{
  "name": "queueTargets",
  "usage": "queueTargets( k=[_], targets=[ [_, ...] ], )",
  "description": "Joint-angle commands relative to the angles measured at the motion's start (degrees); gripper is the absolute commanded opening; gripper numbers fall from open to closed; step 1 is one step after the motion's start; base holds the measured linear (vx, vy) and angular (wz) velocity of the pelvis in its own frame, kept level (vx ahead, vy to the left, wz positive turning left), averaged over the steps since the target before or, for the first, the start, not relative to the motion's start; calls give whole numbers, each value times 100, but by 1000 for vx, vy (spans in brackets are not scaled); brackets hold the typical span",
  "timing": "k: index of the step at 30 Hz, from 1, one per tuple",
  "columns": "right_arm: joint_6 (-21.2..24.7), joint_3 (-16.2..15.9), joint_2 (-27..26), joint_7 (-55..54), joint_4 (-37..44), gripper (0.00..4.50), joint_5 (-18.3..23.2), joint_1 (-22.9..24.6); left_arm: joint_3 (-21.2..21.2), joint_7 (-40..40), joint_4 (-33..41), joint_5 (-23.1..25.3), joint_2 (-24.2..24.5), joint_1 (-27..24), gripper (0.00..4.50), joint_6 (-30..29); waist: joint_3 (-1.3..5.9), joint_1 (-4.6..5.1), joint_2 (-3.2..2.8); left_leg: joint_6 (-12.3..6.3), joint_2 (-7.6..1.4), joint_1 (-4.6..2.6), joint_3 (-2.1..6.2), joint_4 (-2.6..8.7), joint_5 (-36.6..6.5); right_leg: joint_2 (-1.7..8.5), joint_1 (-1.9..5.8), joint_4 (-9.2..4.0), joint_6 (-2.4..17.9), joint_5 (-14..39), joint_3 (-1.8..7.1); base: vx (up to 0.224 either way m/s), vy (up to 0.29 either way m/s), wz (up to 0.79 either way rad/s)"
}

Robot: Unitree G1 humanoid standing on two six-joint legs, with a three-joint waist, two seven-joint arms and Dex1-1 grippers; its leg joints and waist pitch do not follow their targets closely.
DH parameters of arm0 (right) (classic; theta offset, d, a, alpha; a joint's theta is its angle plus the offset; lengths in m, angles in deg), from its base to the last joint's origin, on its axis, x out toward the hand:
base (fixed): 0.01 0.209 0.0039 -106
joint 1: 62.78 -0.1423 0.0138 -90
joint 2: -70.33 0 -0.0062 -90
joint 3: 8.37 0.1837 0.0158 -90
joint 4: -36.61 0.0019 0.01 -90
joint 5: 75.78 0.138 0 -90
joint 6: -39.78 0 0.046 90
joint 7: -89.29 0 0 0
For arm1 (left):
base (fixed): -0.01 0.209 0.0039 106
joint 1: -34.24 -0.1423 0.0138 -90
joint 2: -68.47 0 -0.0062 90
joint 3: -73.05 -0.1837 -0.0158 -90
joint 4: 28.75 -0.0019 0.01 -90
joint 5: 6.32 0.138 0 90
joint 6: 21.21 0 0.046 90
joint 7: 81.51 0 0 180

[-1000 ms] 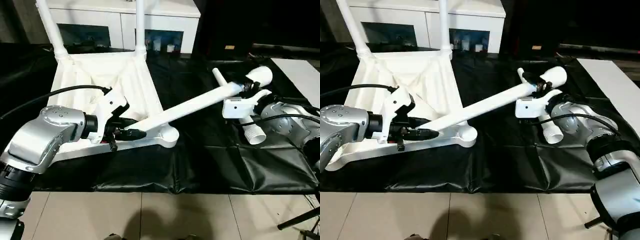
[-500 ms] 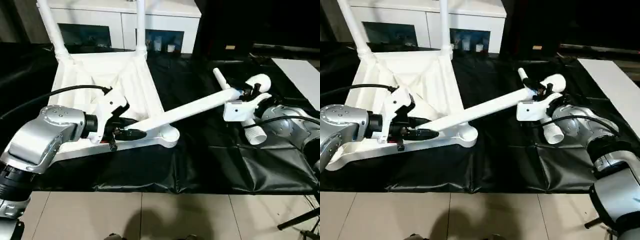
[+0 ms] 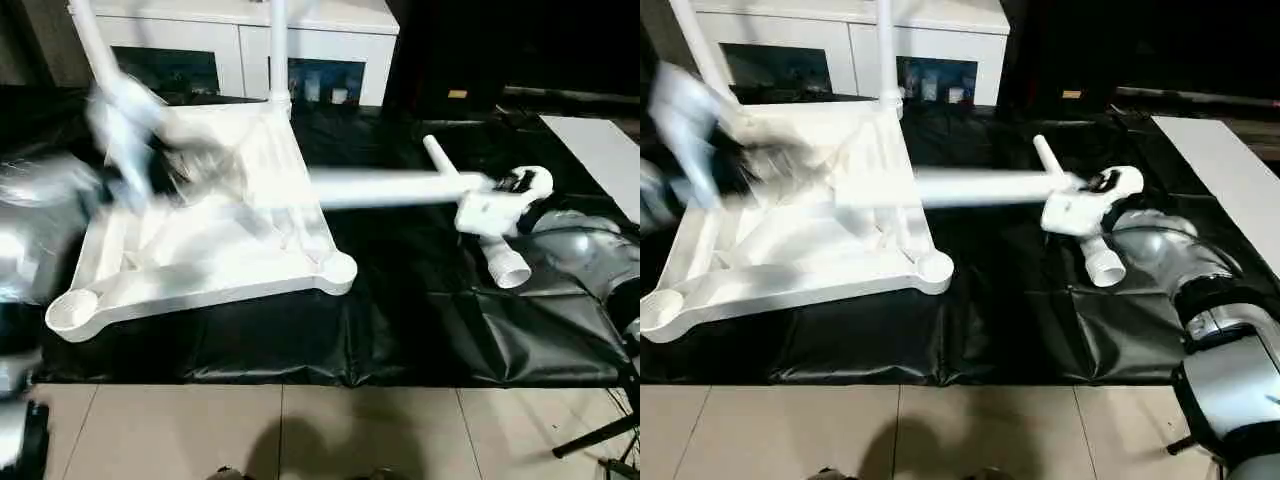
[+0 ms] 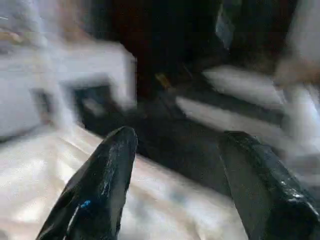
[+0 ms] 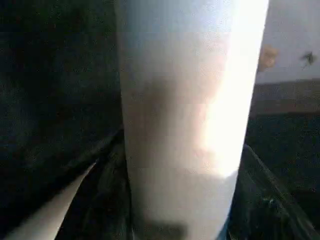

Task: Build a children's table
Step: Insert table leg to table base

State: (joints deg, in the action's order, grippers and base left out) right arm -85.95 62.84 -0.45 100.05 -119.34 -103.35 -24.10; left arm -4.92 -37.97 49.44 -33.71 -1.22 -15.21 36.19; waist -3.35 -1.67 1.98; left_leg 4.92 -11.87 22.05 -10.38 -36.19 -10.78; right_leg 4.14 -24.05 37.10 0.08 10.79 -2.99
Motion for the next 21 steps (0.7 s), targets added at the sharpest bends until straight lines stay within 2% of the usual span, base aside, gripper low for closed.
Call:
queueTargets(
  k=[1,2,3,4,5,6,7,8,11,12,13,14,15,16,17,18,19,20,21],
  targets=[
    [176,688,-298,974,287,184,1300,115,555,-822,-367,-121,-205,137,307,40,430,18,-30,-192,-19,-68,-23,351,-1374,180,351,-341,1385,459,205,0,0,0],
    [498,1009,-519,1500,548,183,1967,203,559,-1085,-411,-12,-311,95,307,85,436,24,-12,-281,-32,-44,-15,361,-1294,189,383,-337,1379,390,202,0,0,0],
    [687,1162,-628,1749,682,183,2278,244,529,-1191,-416,58,-362,61,307,121,430,22,-16,-327,-45,-51,-6,367,-1291,197,370,-341,1390,392,203,0,0,0],
    [1590,1562,-968,2439,1237,183,3190,392,297,-1412,-308,302,-563,-104,307,232,441,22,-1,-435,-61,-65,-3,372,-1229,197,368,-347,1451,353,201,0,0,0],
    [1631,1574,-981,2458,1266,183,3225,399,283,-1415,-299,307,-574,-110,307,220,436,-13,-25,-545,-91,-76,7,387,-1121,228,362,-347,1525,252,208,0,0,0],
    [2444,1782,-1241,2831,1846,183,3910,540,2,-1482,-124,391,-807,-228,307,-44,452,-30,-51,-534,-99,-76,18,387,-1018,234,359,-332,1578,214,194,0,0,0],
    [2530,1793,-1261,2855,1906,183,3976,554,-14,-1502,-111,395,-841,-235,307,-53,463,-70,-52,-578,-110,-91,14,387,-867,244,370,-315,1664,18,204,0,0,0],
    [3114,1866,-1395,3021,2309,183,4424,647,-127,-1636,-21,427,-1063,-281,307,-110,460,-101,-58,-587,-111,-122,1,397,-815,221,348,-338,1727,-40,195,0,0,0],
    [4728,1985,-1622,3551,3176,183,5586,873,-547,-1708,222,509,-1630,-413,307,107,464,-178,-51,-545,-111,-118,11,417,-780,242,367,-354,1730,-10,190,0,0,0],
    [5207,1942,-1622,3779,3396,183,5879,948,-661,-1693,297,472,-1803,-443,307,124,452,-215,-79,-517,-113,-142,12,429,-843,237,370,-378,1726,16,200,0,0,0],
    [5929,1879,-1559,4081,3698,183,6229,1050,-774,-1663,393,312,-1989,-482,307,19,454,-259,-52,-391,-114,-120,18,437,-902,253,381,-373,1702,123,193,0,0,0],
    [5929,1879,-1559,4081,3698,183,6229,1050,-774,-1663,393,312,-1989,-482,307,19,454,-295,-52,-347,-117,-122,20,441,-935,278,382,-383,1671,199,194,0,0,0],
    [6269,1809,-1475,4298,3941,183,6504,1127,-881,-1609,488,248,-2044,-514,307,-57,442,-302,-73,-292,-110,-114,22,444,-982,283,370,-391,1632,312,197,0,0,0],
    [6694,1856,-1419,4454,4248,183,6805,1212,-971,-1524,612,160,-2110,-546,307,-171,436,-324,-49,-202,-108,-119,22,449,-1084,292,369,-421,1519,554,200,0,0,0],
    [6927,1902,-1396,4510,4368,183,6980,1230,-1017,-1452,689,83,-2148,-556,307,-243,434,-320,-23,-180,-99,-119,21,455,-1075,283,388,-432,1475,606,203,0,0,0],
    [7239,1973,-1354,4585,4552,183,7198,1267,-1091,-1317,847,-19,-2208,-582,307,-314,433,-348,-38,-134,-112,-123,28,457,-1048,303,366,-435,1415,699,207,0,0,0],
    [7418,2036,-1328,4601,4655,183,7305,1283,-1136,-1225,961,-96,-2247,-591,307,-391,432,-339,19,-106,-102,-107,23,458,-995,299,378,-449,1363,780,205,0,0,0],
    [7589,2090,-1294,4577,4754,183,7389,1302,-1167,-1142,1095,-231,-2296,-592,307,-551,416,-347,-5,-62,-102,-112,18,461,-1004,304,353,-455,1331,924,210,0,0,0],
    [7672,2114,-1271,4559,4806,183,7412,1314,-1167,-1097,1178,-337,-2335,-586,307,-652,421,-345,21,-48,-96,-106,15,455,-984,306,356,-463,1306,979,210,0,0,0]
  ],
)
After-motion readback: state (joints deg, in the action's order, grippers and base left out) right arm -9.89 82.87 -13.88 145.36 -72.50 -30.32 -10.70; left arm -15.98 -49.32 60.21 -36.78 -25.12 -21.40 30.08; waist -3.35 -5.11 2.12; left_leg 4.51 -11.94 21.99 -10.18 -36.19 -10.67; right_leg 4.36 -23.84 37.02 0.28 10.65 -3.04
